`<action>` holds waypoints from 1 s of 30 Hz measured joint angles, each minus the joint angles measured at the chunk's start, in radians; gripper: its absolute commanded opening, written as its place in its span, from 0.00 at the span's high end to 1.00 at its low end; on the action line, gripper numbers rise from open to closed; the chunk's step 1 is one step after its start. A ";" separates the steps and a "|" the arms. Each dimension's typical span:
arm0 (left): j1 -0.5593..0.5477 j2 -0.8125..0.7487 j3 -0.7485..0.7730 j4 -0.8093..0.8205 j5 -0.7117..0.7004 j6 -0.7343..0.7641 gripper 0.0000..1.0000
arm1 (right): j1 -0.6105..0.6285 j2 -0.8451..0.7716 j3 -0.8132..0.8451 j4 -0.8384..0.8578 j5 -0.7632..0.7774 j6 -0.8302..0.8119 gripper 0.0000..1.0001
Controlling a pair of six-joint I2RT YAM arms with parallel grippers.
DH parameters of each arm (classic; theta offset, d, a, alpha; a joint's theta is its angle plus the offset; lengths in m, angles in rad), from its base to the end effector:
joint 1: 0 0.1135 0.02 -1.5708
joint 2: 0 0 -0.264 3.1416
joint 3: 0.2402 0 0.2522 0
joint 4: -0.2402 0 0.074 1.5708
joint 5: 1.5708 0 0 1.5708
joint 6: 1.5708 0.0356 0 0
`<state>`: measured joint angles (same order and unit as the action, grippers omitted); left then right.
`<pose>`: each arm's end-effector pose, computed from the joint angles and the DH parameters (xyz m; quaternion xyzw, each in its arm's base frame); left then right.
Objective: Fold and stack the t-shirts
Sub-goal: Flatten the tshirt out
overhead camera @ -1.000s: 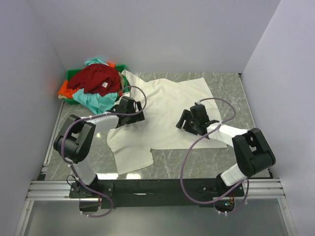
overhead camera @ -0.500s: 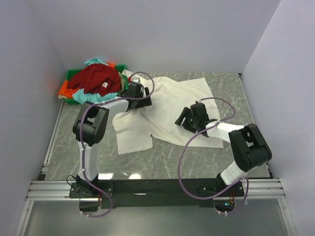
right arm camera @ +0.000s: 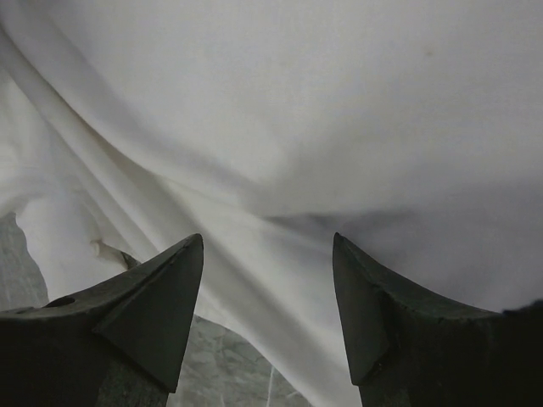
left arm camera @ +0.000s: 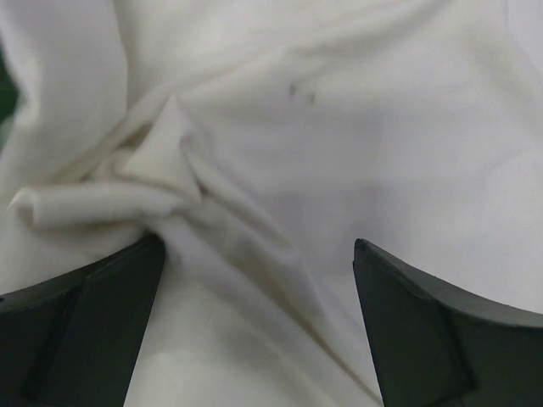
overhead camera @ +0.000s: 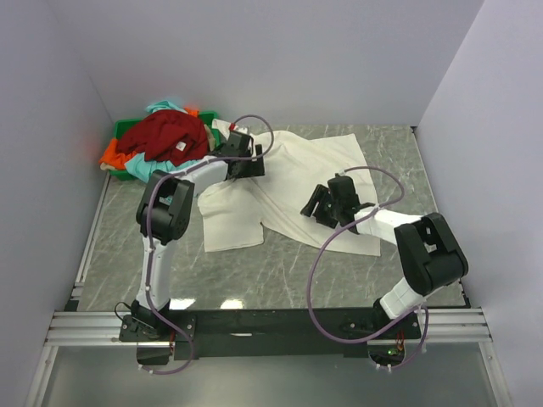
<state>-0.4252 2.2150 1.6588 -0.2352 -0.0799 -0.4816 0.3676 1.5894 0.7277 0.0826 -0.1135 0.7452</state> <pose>0.4523 -0.2017 0.1683 -0.0412 0.9235 -0.1331 0.3574 0.2858 0.1144 0.1538 0.1514 0.9089 0.2478 0.2993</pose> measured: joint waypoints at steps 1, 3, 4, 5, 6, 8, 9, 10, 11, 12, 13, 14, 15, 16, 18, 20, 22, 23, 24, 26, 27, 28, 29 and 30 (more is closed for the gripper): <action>-0.008 -0.018 -0.016 -0.005 -0.015 0.008 0.01 | 0.000 -0.002 0.008 -0.014 0.000 -0.007 0.31; -0.030 -0.095 -0.098 -0.017 -0.058 0.018 0.01 | 0.000 -0.013 0.030 -0.044 0.002 -0.024 0.31; -0.047 -0.153 -0.156 -0.011 -0.084 0.018 0.01 | 0.000 -0.026 0.039 -0.058 0.007 -0.033 0.32; -0.064 -0.225 -0.224 -0.016 -0.110 0.016 0.01 | 0.000 -0.044 0.047 -0.070 0.014 -0.041 0.31; -0.085 -0.312 -0.294 -0.027 -0.137 0.004 0.01 | 0.000 -0.064 0.054 -0.082 0.021 -0.048 0.32; -0.122 -0.475 -0.403 -0.030 -0.180 -0.029 0.00 | 0.000 -0.102 0.060 -0.094 0.030 -0.060 0.31; -0.143 -0.568 -0.459 -0.037 -0.201 -0.049 0.01 | 0.000 -0.123 0.061 -0.101 0.038 -0.064 0.32; -0.160 -0.659 -0.511 -0.040 -0.224 -0.070 0.02 | 0.000 -0.143 0.061 -0.109 0.043 -0.068 0.31; -0.171 -0.731 -0.557 -0.039 -0.243 -0.095 0.03 | 0.000 -0.162 0.061 -0.117 0.048 -0.071 0.31; -0.179 -0.795 -0.601 -0.049 -0.262 -0.119 0.04 | 0.000 -0.181 0.061 -0.124 0.053 -0.074 0.31; -0.185 -0.856 -0.648 -0.060 -0.285 -0.143 0.07 | 0.000 -0.195 0.061 -0.130 0.057 -0.077 0.31; -0.187 -0.903 -0.697 -0.076 -0.304 -0.171 0.09 | 0.000 -0.212 0.061 -0.135 0.063 -0.079 0.32; -0.188 -0.930 -0.734 -0.097 -0.319 -0.191 0.12 | 0.000 -0.226 0.060 -0.138 0.067 -0.081 0.32; -0.190 -0.955 -0.779 -0.124 -0.336 -0.216 0.14 | 0.000 -0.240 0.058 -0.138 0.069 -0.082 0.32; -0.190 -0.979 -0.862 -0.178 -0.349 -0.257 0.16 | 0.000 -0.261 0.054 -0.143 0.069 -0.083 0.32; -0.190 -1.003 -0.938 -0.220 -0.351 -0.299 0.23 | 0.000 -0.278 0.048 -0.149 0.069 -0.082 0.32; -0.191 -1.042 -1.004 -0.259 -0.347 -0.333 0.26 | 0.000 -0.296 0.042 -0.154 0.070 -0.083 0.31; -0.191 -1.058 -1.021 -0.270 -0.345 -0.346 0.28 | 0.000 -0.305 0.037 -0.156 0.071 -0.084 0.31; -0.191 -1.078 -1.038 -0.281 -0.344 -0.357 0.29 | 0.000 -0.314 0.033 -0.162 0.072 -0.085 0.31; -0.191 -1.102 -1.051 -0.291 -0.343 -0.375 0.29 | 0.000 -0.330 0.029 -0.173 0.077 -0.085 0.32; -0.191 -1.107 -1.051 -0.289 -0.337 -0.380 0.30 | 0.000 -0.340 0.023 -0.174 0.080 -0.085 0.31; -0.191 -1.107 -1.051 -0.282 -0.334 -0.382 0.30 | 0.000 -0.349 0.018 -0.177 0.082 -0.085 0.31; -0.191 -1.106 -1.054 -0.271 -0.327 -0.382 0.31 | 0.000 -0.357 0.015 -0.182 0.085 -0.085 0.31; -0.191 -1.103 -1.059 -0.259 -0.319 -0.383 0.32 | 0.000 -0.364 0.012 -0.182 0.087 -0.085 0.32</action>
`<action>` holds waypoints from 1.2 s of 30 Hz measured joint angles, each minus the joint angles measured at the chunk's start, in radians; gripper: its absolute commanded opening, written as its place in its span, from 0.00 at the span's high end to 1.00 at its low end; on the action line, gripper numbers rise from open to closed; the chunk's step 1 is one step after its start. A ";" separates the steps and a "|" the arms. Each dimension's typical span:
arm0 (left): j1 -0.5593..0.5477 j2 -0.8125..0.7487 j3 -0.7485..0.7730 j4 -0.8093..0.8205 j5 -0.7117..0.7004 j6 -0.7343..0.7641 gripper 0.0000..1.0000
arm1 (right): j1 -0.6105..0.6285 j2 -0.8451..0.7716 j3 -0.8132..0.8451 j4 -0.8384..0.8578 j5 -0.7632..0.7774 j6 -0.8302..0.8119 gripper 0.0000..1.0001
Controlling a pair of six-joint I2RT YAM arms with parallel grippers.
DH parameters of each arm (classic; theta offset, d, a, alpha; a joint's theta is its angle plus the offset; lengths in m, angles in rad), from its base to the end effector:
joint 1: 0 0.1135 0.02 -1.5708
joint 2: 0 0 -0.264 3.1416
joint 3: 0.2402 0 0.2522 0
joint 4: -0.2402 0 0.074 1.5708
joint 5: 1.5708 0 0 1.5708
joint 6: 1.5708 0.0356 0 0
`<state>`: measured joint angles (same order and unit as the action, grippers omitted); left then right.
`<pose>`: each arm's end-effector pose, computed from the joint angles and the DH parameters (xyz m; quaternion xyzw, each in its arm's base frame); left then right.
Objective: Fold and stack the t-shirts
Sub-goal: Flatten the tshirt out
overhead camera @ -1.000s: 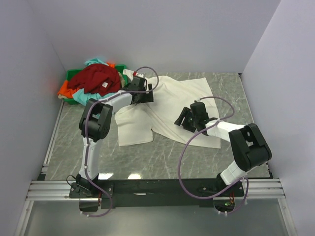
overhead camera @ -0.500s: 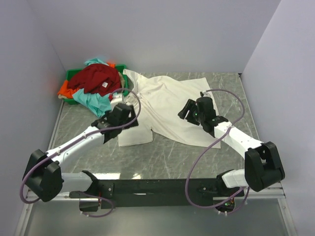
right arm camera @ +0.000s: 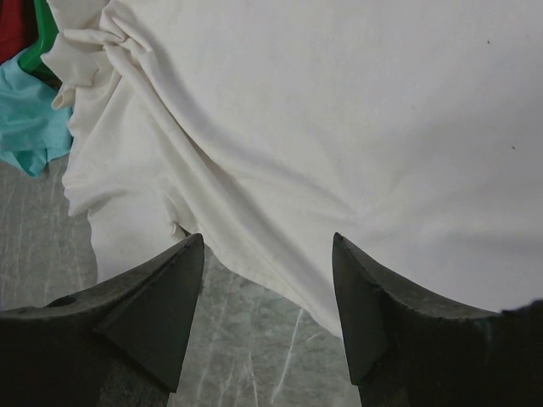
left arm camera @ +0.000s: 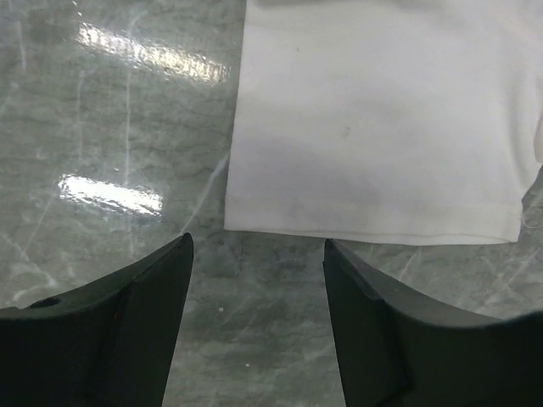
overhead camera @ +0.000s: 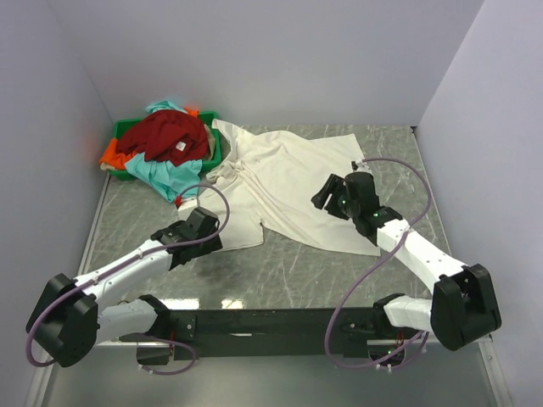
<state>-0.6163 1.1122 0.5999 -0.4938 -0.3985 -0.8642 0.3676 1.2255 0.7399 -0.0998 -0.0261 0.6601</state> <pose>0.1738 -0.1062 0.1922 -0.1711 0.9274 -0.0439 0.3298 0.2485 0.0967 0.2401 0.1223 0.8725 0.2425 0.4062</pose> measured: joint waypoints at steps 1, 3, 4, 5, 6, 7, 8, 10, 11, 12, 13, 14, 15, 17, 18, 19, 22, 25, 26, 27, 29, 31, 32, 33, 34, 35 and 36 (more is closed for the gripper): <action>0.000 0.006 -0.005 0.011 0.008 -0.003 0.32 | 0.000 -0.006 -0.003 -0.002 0.002 0.000 0.32; 0.000 0.032 -0.014 0.030 0.019 -0.006 0.34 | 0.000 -0.019 -0.010 -0.007 0.005 0.000 0.31; 0.000 0.050 -0.018 0.039 0.020 -0.008 0.34 | 0.000 -0.025 -0.013 -0.010 0.007 0.000 0.32; 0.000 0.063 -0.019 0.043 0.021 -0.010 0.35 | 0.000 -0.031 -0.016 -0.016 0.007 0.000 0.31; 0.000 0.080 -0.021 0.050 0.021 -0.013 0.36 | 0.000 -0.035 -0.019 -0.017 0.007 0.000 0.31; 0.001 0.096 -0.022 0.057 0.021 -0.014 0.39 | 0.000 -0.043 -0.024 -0.019 0.008 0.000 0.31; 0.002 0.109 -0.022 0.063 0.022 -0.014 0.40 | 0.000 -0.048 -0.027 -0.022 0.008 0.000 0.31; 0.003 0.125 -0.022 0.071 0.022 -0.016 0.40 | 0.000 -0.057 -0.030 -0.032 0.008 0.000 0.31; 0.004 0.130 -0.022 0.072 0.022 -0.016 0.40 | 0.000 -0.060 -0.030 -0.034 0.008 0.000 0.31; 0.005 0.131 -0.022 0.071 0.021 -0.017 0.41 | 0.000 -0.062 -0.030 -0.037 0.008 0.000 0.31; 0.005 0.131 -0.022 0.072 0.019 -0.018 0.42 | 0.000 -0.064 -0.031 -0.037 0.010 0.000 0.31; 0.005 0.131 -0.022 0.073 0.017 -0.018 0.42 | 0.000 -0.066 -0.033 -0.037 0.013 0.000 0.31; 0.005 0.131 -0.022 0.073 0.015 -0.019 0.44 | 0.000 -0.068 -0.035 -0.038 0.016 0.000 0.31; 0.010 0.130 -0.023 0.073 0.011 -0.019 0.45 | 0.000 -0.071 -0.040 -0.041 0.020 0.000 0.31; 0.013 0.130 -0.024 0.075 0.010 -0.019 0.48 | 0.000 -0.071 -0.041 -0.045 0.020 0.000 0.31; 0.017 0.130 -0.027 0.079 0.010 -0.019 0.49 | 0.000 -0.071 -0.041 -0.047 0.021 0.000 0.31; 0.030 0.130 -0.040 0.093 0.010 -0.018 0.52 | 0.000 -0.071 -0.041 -0.046 0.023 0.000 0.31; 0.043 0.135 -0.050 0.101 0.010 -0.017 0.54 | 0.000 -0.072 -0.041 -0.046 0.022 0.000 0.31; 0.048 0.142 -0.051 0.109 0.008 -0.016 0.54 | 0.000 -0.072 -0.041 -0.046 0.023 0.000 0.31; 0.051 0.143 -0.051 0.119 0.009 -0.015 0.54 | 0.000 -0.073 -0.042 -0.046 0.023 0.000 0.31; 0.056 0.150 -0.051 0.136 0.008 -0.013 0.54 | 0.000 -0.077 -0.047 -0.047 0.023 0.000 0.31; 0.058 0.158 -0.051 0.155 0.008 -0.012 0.57 | 0.000 -0.080 -0.048 -0.047 0.023 0.000 0.31; 0.058 0.162 -0.051 0.164 0.008 -0.011 0.59 | 0.000 -0.081 -0.049 -0.047 0.023 0.000 0.31; 0.059 0.167 -0.051 0.174 0.008 -0.009 0.63 | 0.000 -0.082 -0.050 -0.047 0.023 0.000 0.31; 0.060 0.171 -0.051 0.181 0.008 -0.006 0.65 | 0.000 -0.085 -0.053 -0.048 0.023 0.000 0.31; 0.060 0.176 -0.050 0.188 0.008 -0.003 0.68 | 0.000 -0.087 -0.055 -0.050 0.024 0.000 0.31; 0.061 0.181 -0.050 0.196 0.008 0.002 0.73 | 0.000 -0.090 -0.055 -0.051 0.024 0.000 0.31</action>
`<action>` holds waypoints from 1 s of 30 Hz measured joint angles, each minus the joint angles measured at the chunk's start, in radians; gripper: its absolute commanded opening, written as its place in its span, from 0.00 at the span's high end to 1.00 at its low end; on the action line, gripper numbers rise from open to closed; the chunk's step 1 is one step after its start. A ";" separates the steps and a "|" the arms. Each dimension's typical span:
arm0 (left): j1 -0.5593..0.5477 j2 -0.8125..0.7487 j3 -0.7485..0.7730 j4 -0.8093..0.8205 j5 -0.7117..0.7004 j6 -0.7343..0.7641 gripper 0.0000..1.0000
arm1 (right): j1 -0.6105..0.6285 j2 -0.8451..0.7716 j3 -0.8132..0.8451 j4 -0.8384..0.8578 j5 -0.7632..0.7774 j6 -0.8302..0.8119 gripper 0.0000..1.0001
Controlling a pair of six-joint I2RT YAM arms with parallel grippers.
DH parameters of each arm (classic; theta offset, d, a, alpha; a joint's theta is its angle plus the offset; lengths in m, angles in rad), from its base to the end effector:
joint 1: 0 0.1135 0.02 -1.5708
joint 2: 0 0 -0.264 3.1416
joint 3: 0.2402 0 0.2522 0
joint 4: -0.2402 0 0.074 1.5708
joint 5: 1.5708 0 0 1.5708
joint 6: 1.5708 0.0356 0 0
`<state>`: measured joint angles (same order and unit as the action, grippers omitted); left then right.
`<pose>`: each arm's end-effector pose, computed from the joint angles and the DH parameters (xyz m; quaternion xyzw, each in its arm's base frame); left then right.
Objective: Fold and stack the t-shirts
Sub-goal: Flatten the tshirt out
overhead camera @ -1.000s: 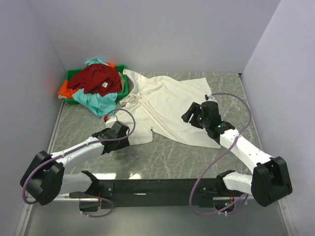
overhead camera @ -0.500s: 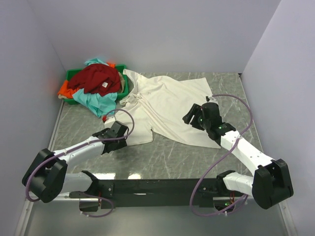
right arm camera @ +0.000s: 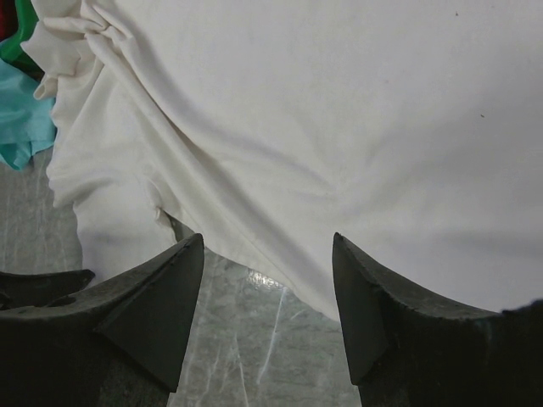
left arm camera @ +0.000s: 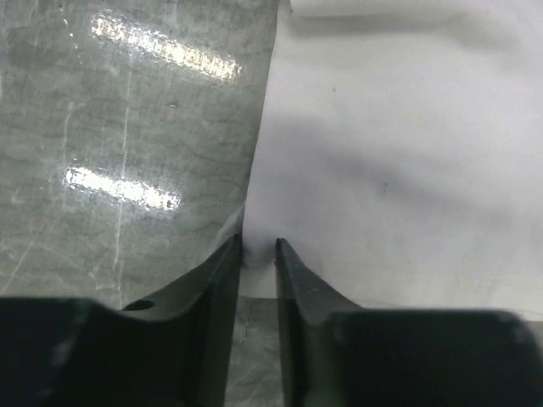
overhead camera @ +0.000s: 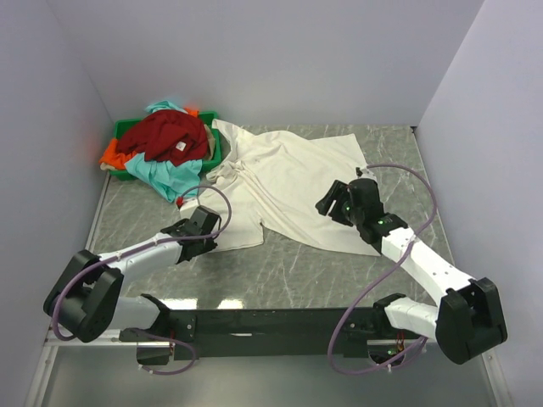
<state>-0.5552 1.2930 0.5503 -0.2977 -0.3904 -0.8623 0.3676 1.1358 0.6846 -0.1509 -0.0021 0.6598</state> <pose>0.1964 -0.1059 0.1537 -0.1950 0.9278 -0.0253 0.3170 0.2292 0.0884 0.2380 0.1284 0.8756 0.2296 0.4051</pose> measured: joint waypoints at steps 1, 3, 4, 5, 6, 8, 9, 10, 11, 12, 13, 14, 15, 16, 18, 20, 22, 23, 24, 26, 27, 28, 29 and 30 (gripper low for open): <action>0.000 0.002 0.000 0.004 0.000 0.003 0.76 | 0.000 -0.003 -0.001 0.000 0.002 0.000 0.31; 0.002 0.005 0.001 0.008 0.000 0.007 0.84 | 0.000 -0.011 -0.003 -0.001 0.002 0.000 0.31; 0.002 0.006 0.001 0.009 0.001 0.007 0.88 | 0.000 -0.016 -0.003 -0.001 0.002 0.000 0.31; 0.002 0.006 0.001 0.010 0.002 0.006 0.91 | 0.000 -0.021 -0.003 -0.001 0.002 0.000 0.31; 0.002 0.007 0.001 0.010 0.003 0.008 0.99 | 0.000 -0.024 -0.003 -0.001 0.002 0.000 0.31; 0.002 0.007 0.001 0.013 0.006 0.007 0.99 | 0.000 -0.028 -0.003 0.000 0.002 0.000 0.31; 0.002 0.007 0.002 0.013 0.006 0.008 0.99 | 0.000 -0.028 -0.003 0.000 0.002 0.000 0.31; 0.002 0.006 0.002 0.011 0.006 0.008 0.99 | 0.000 -0.028 -0.004 0.000 0.002 0.000 0.31; 0.002 0.005 0.004 0.008 0.005 0.008 0.99 | 0.000 -0.028 -0.005 0.000 0.002 -0.001 0.31; 0.002 0.003 0.007 -0.003 0.005 0.008 0.99 | 0.000 -0.028 -0.006 0.000 0.002 -0.001 0.31; 0.003 0.002 0.010 -0.012 0.005 0.010 0.99 | 0.000 -0.027 -0.006 0.000 0.002 -0.002 0.31; 0.006 -0.003 0.015 -0.027 0.005 0.013 0.99 | 0.000 -0.025 -0.006 0.000 0.002 -0.003 0.31; 0.015 -0.010 0.026 -0.044 0.007 0.021 0.99 | 0.000 -0.022 -0.007 0.001 0.002 -0.003 0.31; 0.024 -0.017 0.036 -0.051 0.009 0.031 0.99 | 0.000 -0.017 -0.008 0.002 0.002 -0.003 0.31; 0.079 -0.035 0.073 -0.059 0.026 0.063 0.99 | 0.000 0.000 -0.013 0.008 0.001 -0.004 0.31; 0.153 -0.050 0.110 -0.048 0.040 0.095 0.99 | 0.000 0.027 -0.020 0.008 0.001 -0.004 0.32; 0.239 -0.067 0.138 -0.026 0.064 0.122 0.99 | 0.000 0.055 -0.025 0.008 0.001 -0.004 0.32; 0.286 -0.076 0.147 -0.005 0.079 0.135 0.99 | 0.000 0.069 -0.027 0.009 0.001 -0.004 0.32; 0.314 -0.082 0.149 0.010 0.086 0.141 0.99 | 0.000 0.083 -0.032 0.016 0.001 -0.003 0.33; 0.359 -0.090 0.150 0.034 0.105 0.148 0.99 | 0.000 0.117 -0.039 0.019 -0.001 -0.003 0.33; 0.376 -0.090 0.150 0.043 0.111 0.151 0.99 | 0.000 0.134 -0.039 0.021 -0.004 -0.003 0.34; 0.393 -0.089 0.150 0.050 0.118 0.155 0.99 | 0.002 0.157 -0.039 0.027 -0.006 -0.003 0.34; 0.405 -0.089 0.150 0.055 0.124 0.157 0.99 | 0.005 0.181 -0.038 0.033 -0.010 -0.003 0.34; 0.424 -0.089 0.150 0.061 0.132 0.162 0.99 | 0.009 0.205 -0.038 0.036 -0.010 -0.003 0.35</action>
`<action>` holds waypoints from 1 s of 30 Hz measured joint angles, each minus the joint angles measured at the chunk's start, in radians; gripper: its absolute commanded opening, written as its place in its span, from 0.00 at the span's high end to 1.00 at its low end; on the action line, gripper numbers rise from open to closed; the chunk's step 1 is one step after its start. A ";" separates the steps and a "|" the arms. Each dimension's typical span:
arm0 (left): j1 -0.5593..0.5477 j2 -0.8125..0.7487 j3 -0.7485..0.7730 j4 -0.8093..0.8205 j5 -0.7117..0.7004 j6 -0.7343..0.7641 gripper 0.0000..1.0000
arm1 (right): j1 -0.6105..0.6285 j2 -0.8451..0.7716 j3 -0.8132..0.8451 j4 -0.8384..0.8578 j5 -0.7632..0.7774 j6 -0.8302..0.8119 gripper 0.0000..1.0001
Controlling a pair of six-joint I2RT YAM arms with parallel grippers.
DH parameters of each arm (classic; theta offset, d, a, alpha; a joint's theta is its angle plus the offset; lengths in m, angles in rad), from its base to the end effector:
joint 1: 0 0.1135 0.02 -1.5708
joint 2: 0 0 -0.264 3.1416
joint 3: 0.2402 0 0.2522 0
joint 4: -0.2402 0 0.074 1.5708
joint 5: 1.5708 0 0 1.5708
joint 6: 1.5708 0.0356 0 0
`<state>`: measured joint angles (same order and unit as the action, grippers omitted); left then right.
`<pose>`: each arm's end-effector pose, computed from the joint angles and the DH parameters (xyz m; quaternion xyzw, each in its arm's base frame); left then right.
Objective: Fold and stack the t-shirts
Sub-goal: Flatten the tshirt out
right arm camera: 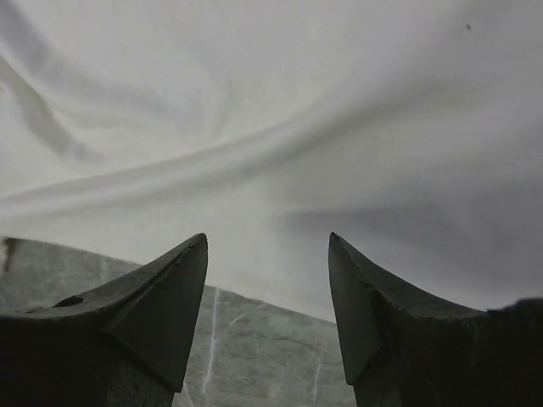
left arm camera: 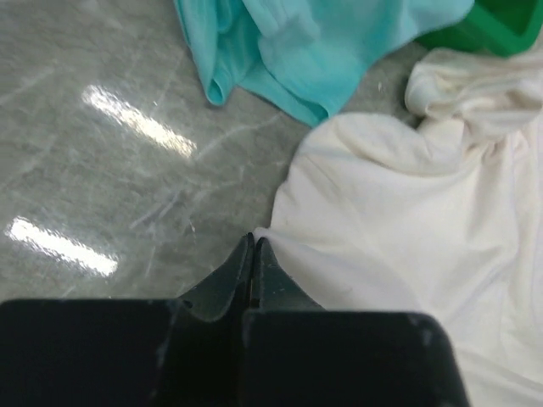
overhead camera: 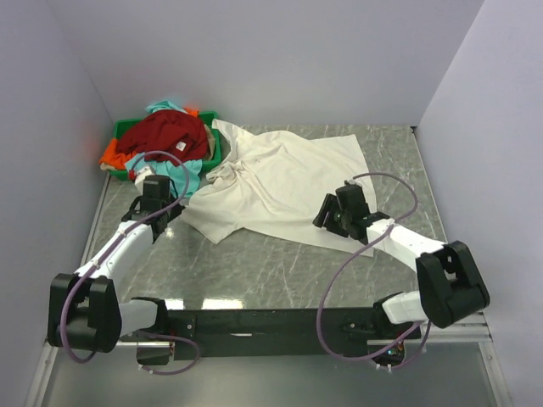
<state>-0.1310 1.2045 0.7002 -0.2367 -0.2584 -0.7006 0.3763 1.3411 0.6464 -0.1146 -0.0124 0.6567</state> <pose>0.2479 -0.0235 0.2210 -0.3048 0.8564 -0.0536 0.4133 0.2436 0.0967 0.1805 0.1275 0.9196 0.1885 0.3203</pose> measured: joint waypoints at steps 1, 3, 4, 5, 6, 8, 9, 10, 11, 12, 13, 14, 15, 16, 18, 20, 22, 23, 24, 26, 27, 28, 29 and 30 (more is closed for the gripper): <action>0.017 0.000 0.000 0.009 0.004 0.002 0.99 | 0.003 0.024 0.000 0.002 0.000 0.000 0.35; 0.054 0.000 -0.001 0.031 0.011 0.002 0.99 | 0.017 0.066 0.005 0.003 0.000 0.002 0.35; 0.071 0.000 -0.003 0.047 0.012 0.003 0.99 | 0.029 0.095 0.011 0.003 0.000 0.004 0.35; 0.083 0.000 -0.005 0.058 0.011 0.005 0.99 | 0.043 0.118 0.019 0.004 0.000 0.005 0.35; 0.092 0.000 -0.008 0.066 0.011 0.005 0.99 | 0.053 0.132 0.034 0.005 0.004 0.009 0.36; 0.106 0.000 -0.014 0.082 0.008 0.006 0.99 | 0.078 0.176 0.077 0.018 0.006 0.011 0.36; 0.109 0.000 -0.018 0.089 0.006 0.007 0.99 | 0.092 0.192 0.089 0.020 0.006 0.013 0.36; 0.112 -0.001 -0.022 0.099 0.005 0.009 0.99 | 0.107 0.217 0.108 0.022 0.012 0.016 0.36; 0.114 -0.001 -0.024 0.103 0.003 0.010 0.99 | 0.120 0.235 0.129 0.024 0.018 0.018 0.36; 0.115 -0.001 -0.026 0.108 0.002 0.010 0.99 | 0.134 0.254 0.149 0.023 0.021 0.021 0.36; 0.116 -0.001 -0.026 0.111 0.001 0.011 0.99 | 0.147 0.275 0.171 0.021 0.027 0.024 0.36; 0.117 0.000 -0.027 0.117 0.000 0.013 0.99 | 0.160 0.293 0.195 0.016 0.033 0.026 0.37; 0.117 0.003 -0.027 0.125 -0.001 0.016 0.99 | 0.168 0.305 0.211 0.016 0.036 0.027 0.37; 0.119 0.006 -0.027 0.130 -0.002 0.022 0.99 | 0.177 0.314 0.226 0.011 0.042 0.028 0.37; 0.120 0.018 -0.027 0.144 -0.002 0.032 0.99 | 0.192 0.315 0.245 -0.006 0.055 0.030 0.37; 0.121 0.030 -0.029 0.158 -0.002 0.037 0.99 | 0.200 0.300 0.251 -0.027 0.074 0.030 0.37; 0.121 0.040 -0.035 0.170 -0.002 0.047 0.99 | 0.200 0.266 0.251 -0.067 0.099 0.030 0.36; 0.121 0.045 -0.039 0.174 -0.002 0.053 0.99 | 0.200 0.240 0.250 -0.090 0.115 0.029 0.36; 0.121 0.050 -0.042 0.175 -0.002 0.058 0.99 | 0.200 0.211 0.249 -0.111 0.134 0.029 0.36; 0.121 0.058 -0.048 0.178 -0.001 0.069 0.99 | 0.195 0.155 0.239 -0.139 0.169 0.030 0.35; 0.121 0.060 -0.052 0.183 -0.001 0.073 0.99 | 0.190 0.135 0.229 -0.149 0.181 0.030 0.35; 0.121 0.062 -0.056 0.190 -0.001 0.079 0.99 | 0.182 0.114 0.213 -0.163 0.195 0.031 0.36; 0.121 0.064 -0.059 0.194 -0.001 0.081 0.99 | 0.166 0.095 0.186 -0.169 0.207 0.034 0.36; 0.122 0.066 -0.060 0.196 0.000 0.085 0.99 | 0.147 0.079 0.155 -0.185 0.216 0.039 0.36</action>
<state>-0.0093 1.2701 0.6407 -0.0402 -0.2584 -0.6159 0.5232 1.4197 0.8017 -0.3000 0.2035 0.6960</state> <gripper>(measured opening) 0.015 0.645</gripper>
